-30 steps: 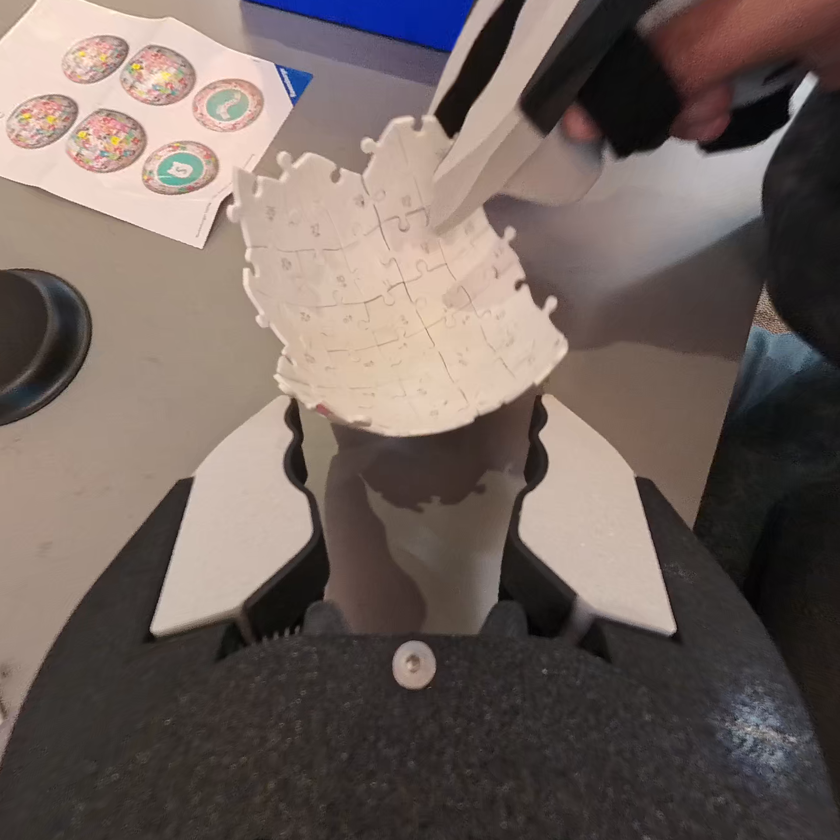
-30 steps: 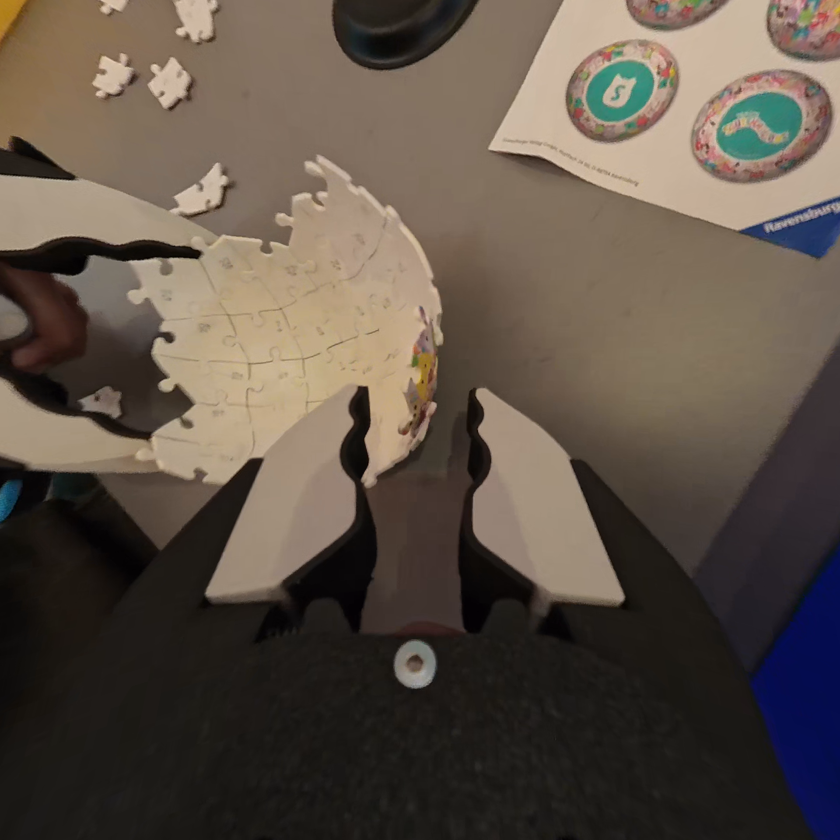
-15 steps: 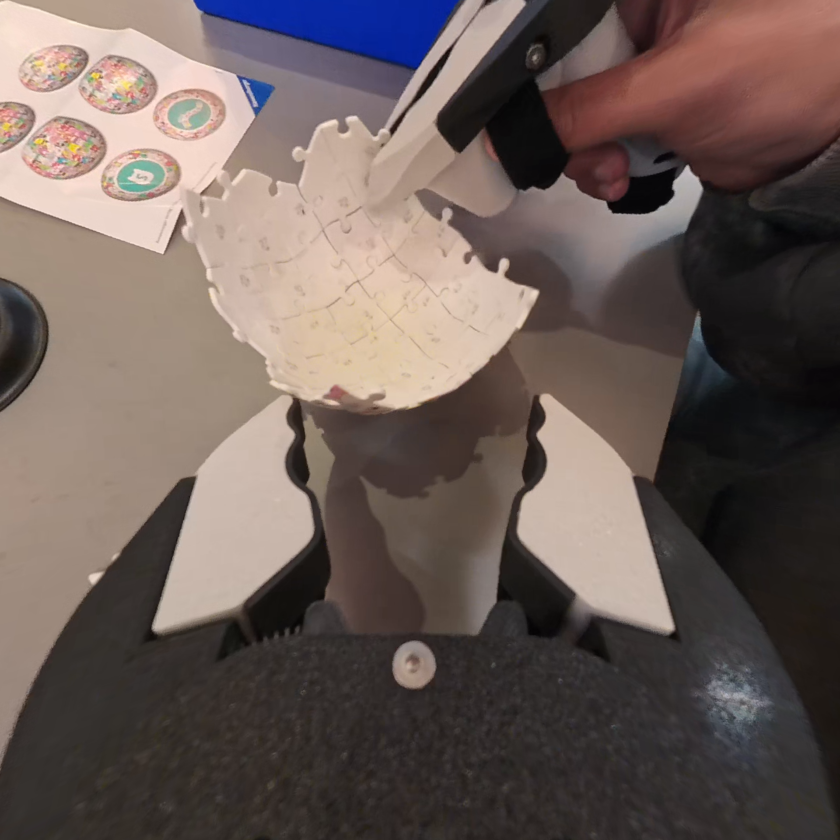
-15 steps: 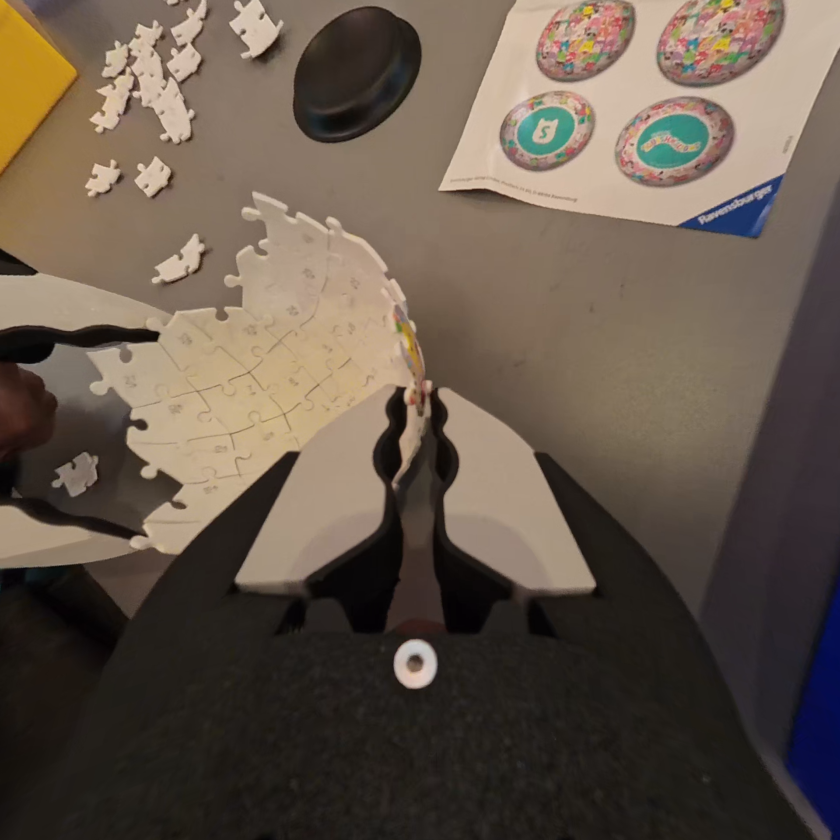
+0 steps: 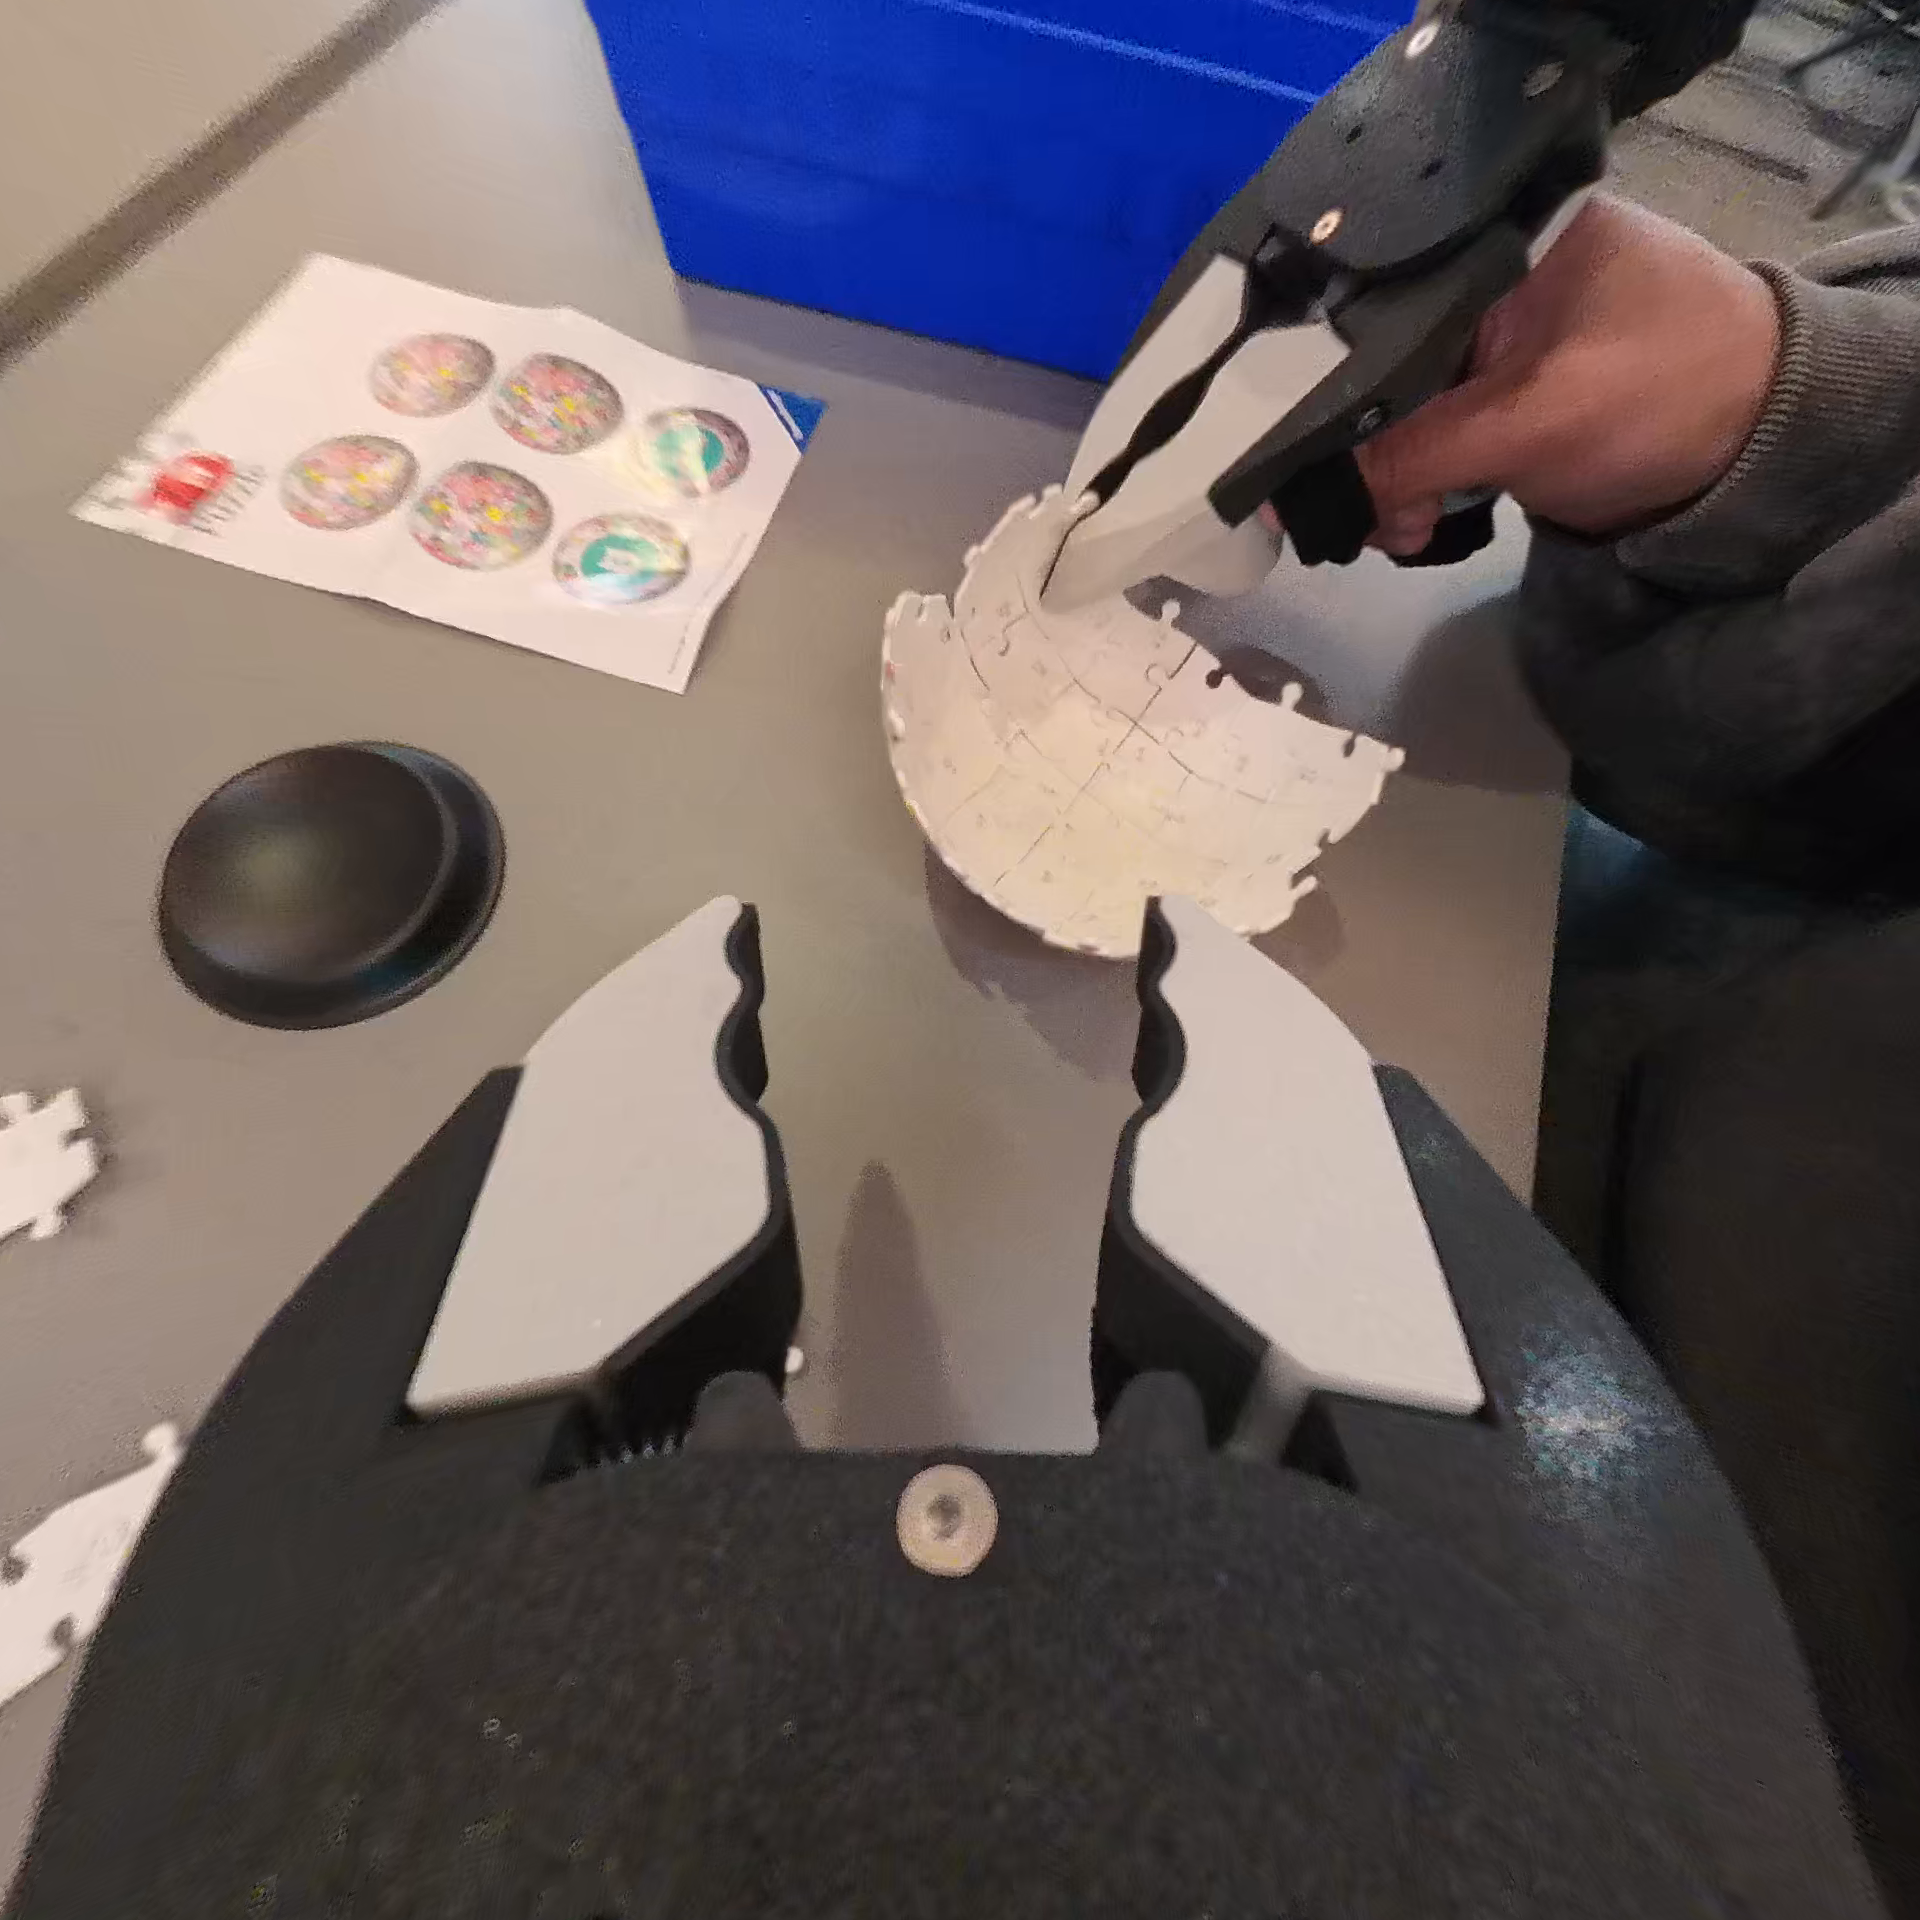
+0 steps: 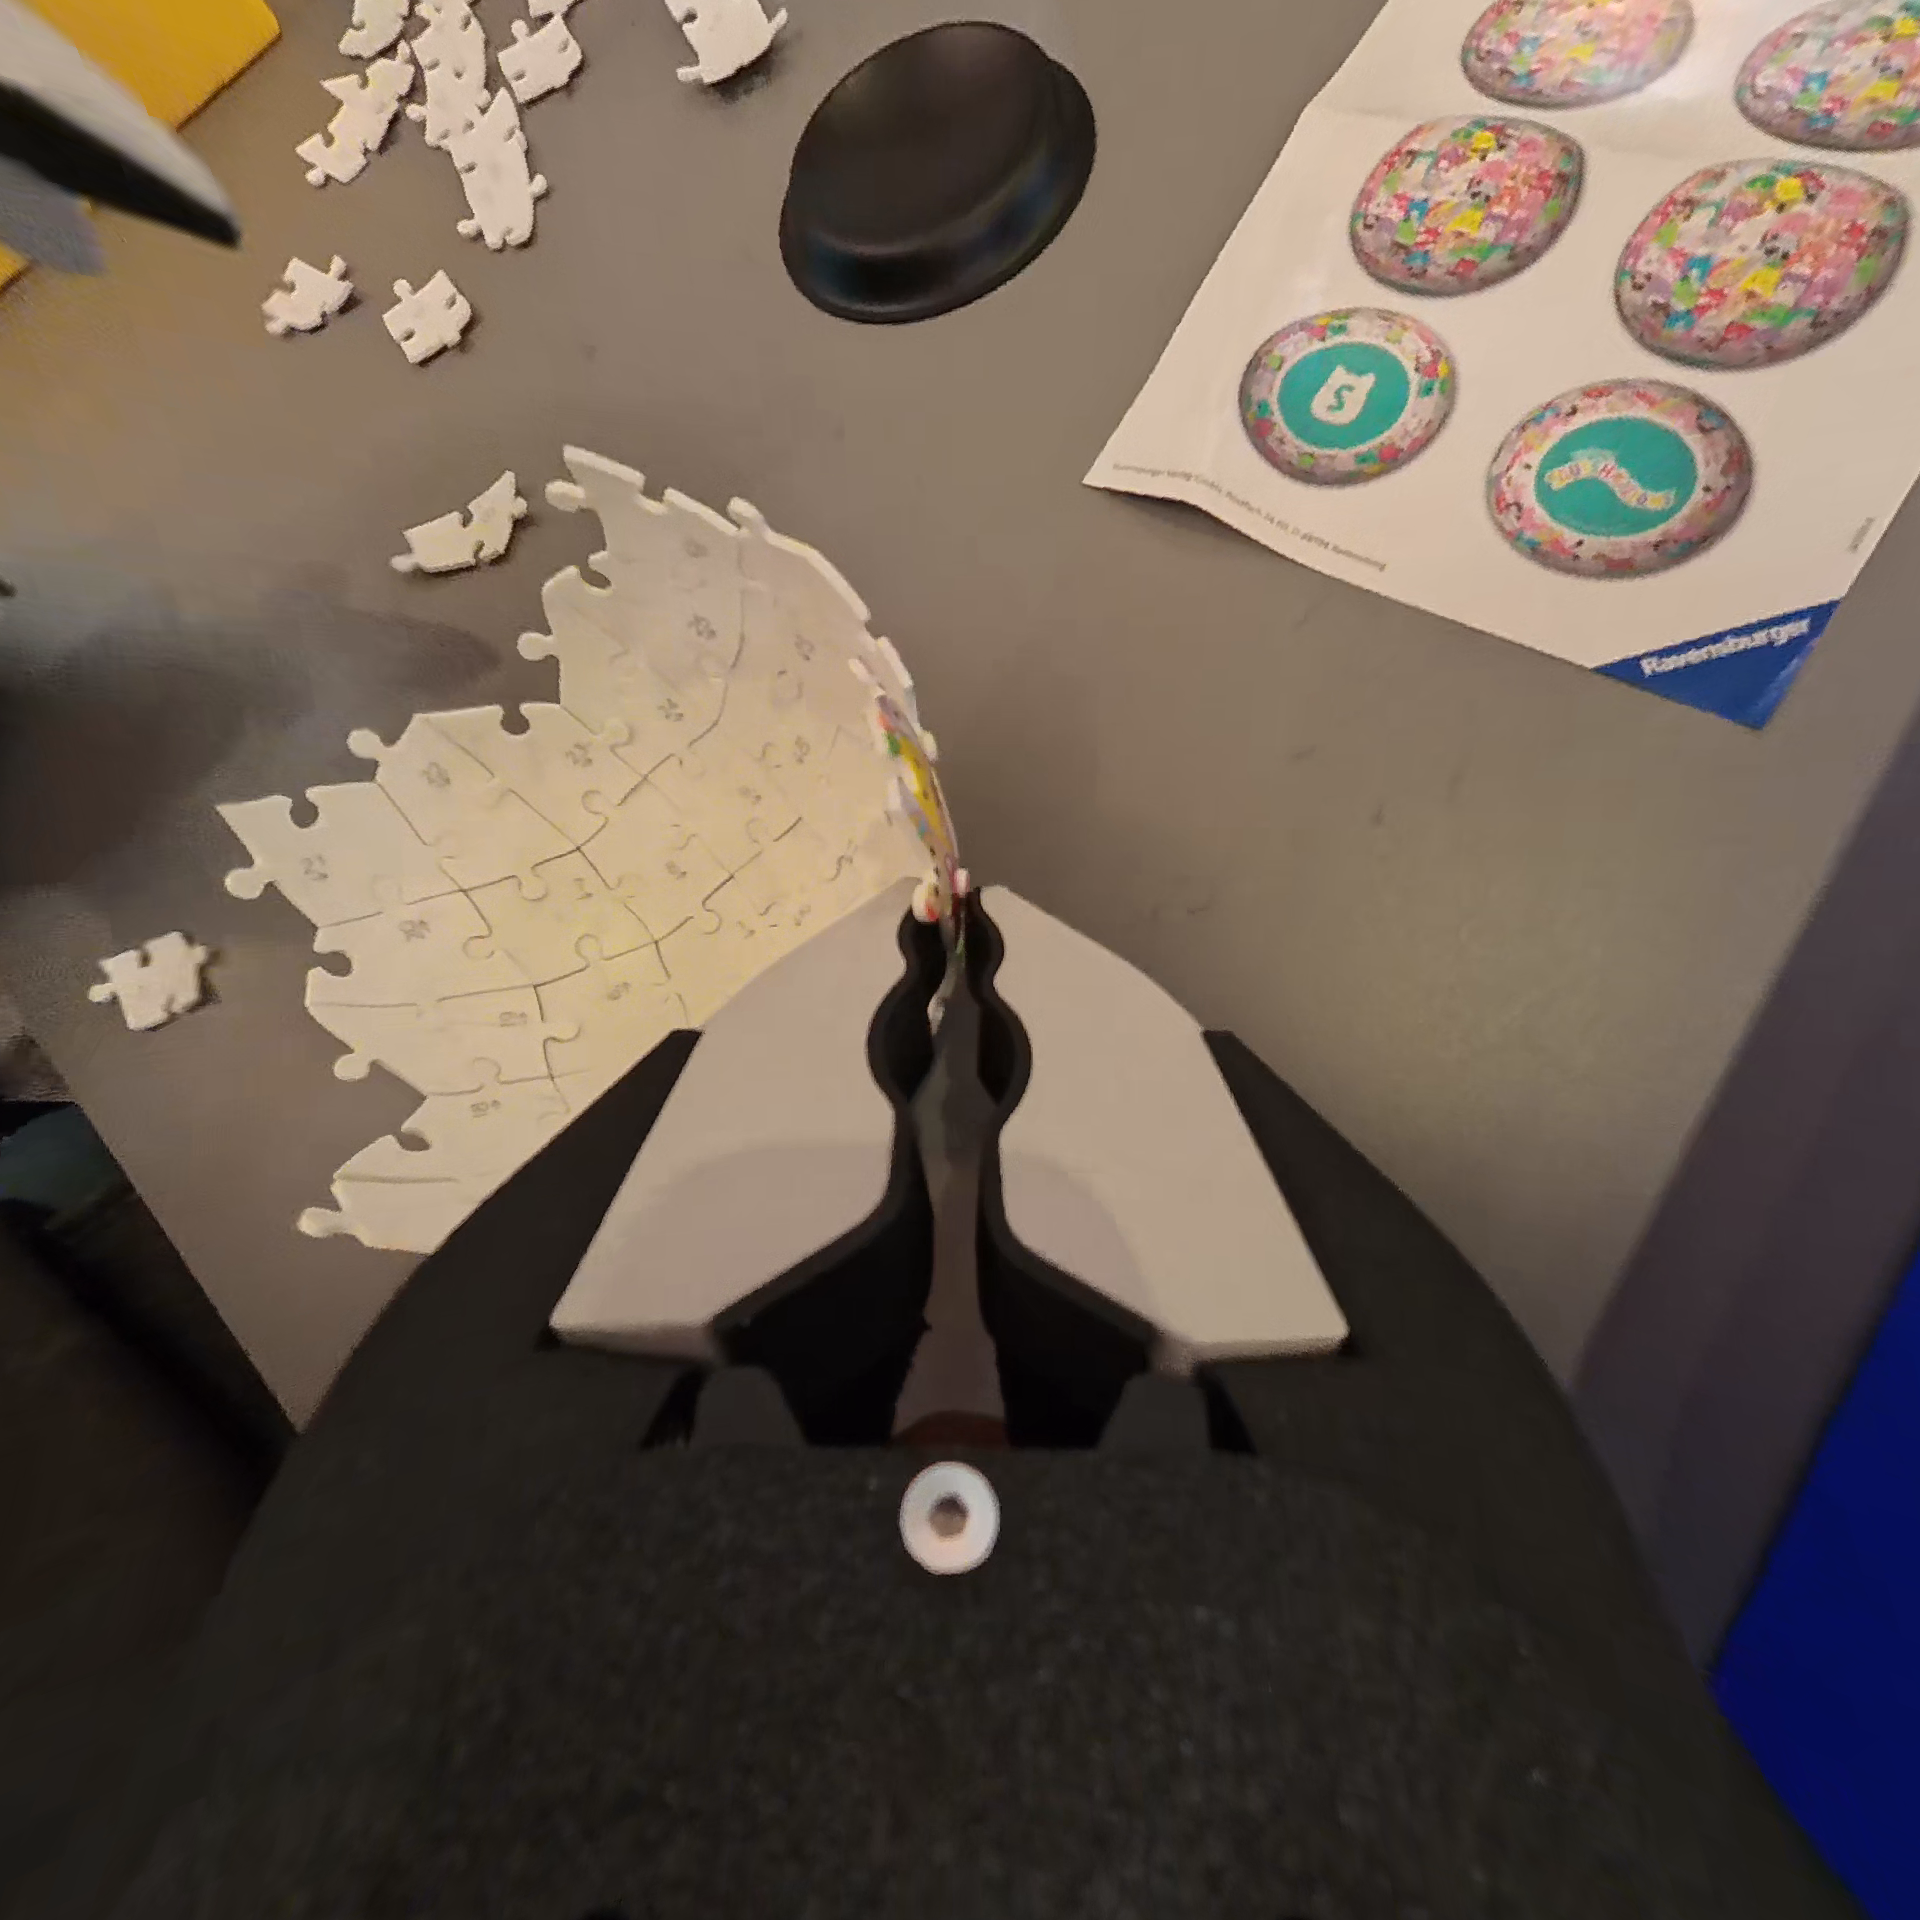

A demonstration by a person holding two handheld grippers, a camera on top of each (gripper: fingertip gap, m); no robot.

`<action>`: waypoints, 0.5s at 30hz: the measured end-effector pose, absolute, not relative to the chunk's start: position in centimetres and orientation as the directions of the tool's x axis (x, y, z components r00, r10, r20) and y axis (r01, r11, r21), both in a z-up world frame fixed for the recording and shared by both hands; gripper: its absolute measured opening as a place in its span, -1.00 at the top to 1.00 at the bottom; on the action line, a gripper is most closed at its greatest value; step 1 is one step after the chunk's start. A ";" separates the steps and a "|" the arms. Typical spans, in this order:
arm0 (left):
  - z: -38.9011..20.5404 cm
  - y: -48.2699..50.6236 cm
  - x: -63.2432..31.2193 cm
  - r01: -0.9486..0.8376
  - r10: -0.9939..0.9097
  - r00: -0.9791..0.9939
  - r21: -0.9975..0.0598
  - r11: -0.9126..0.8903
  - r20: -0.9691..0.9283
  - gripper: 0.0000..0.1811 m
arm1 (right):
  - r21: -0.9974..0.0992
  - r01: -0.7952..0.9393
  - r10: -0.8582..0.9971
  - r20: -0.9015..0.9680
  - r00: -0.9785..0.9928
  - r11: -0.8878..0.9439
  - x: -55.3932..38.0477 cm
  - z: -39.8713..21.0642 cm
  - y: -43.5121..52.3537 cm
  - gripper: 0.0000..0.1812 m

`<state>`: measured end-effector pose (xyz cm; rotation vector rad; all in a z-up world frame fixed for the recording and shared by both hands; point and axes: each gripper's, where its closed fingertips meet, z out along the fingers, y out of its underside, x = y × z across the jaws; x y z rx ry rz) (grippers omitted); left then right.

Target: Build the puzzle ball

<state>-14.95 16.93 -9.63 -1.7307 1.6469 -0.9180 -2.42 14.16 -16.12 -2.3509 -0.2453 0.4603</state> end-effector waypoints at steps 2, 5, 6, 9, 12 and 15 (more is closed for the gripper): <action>-10.5 17.3 -14.1 -0.637 -0.984 -0.022 -0.761 -0.122 0.176 0.30 | -0.697 0.059 0.307 -0.237 0.922 -0.715 -2.4 -15.9 14.3 0.97; -11.2 17.1 -12.7 -0.618 -0.972 -0.063 -0.773 -0.140 0.227 0.36 | -0.693 0.064 0.309 -0.236 0.921 -0.718 -2.5 -15.9 14.4 0.90; -11.5 17.3 -12.3 -0.616 -0.974 -0.062 -0.776 -0.135 0.219 0.37 | -0.690 0.060 0.307 -0.241 0.921 -0.722 -2.4 -15.9 14.4 0.89; -12.1 18.0 -10.8 -0.643 -0.982 -0.068 -0.760 -0.094 0.179 0.37 | -0.684 0.059 0.309 -0.249 0.918 -0.728 -2.4 -16.0 14.4 0.93; -11.8 19.2 -9.5 -0.696 -0.990 -0.118 -0.718 0.032 0.071 0.38 | -0.688 0.070 0.315 -0.238 0.919 -0.722 -2.4 -15.9 14.5 0.96; -10.8 20.3 -8.2 -0.734 -0.967 -0.256 -0.650 0.196 -0.002 0.44 | -0.705 0.099 0.352 -0.222 0.909 -0.702 -2.7 -15.8 14.7 0.97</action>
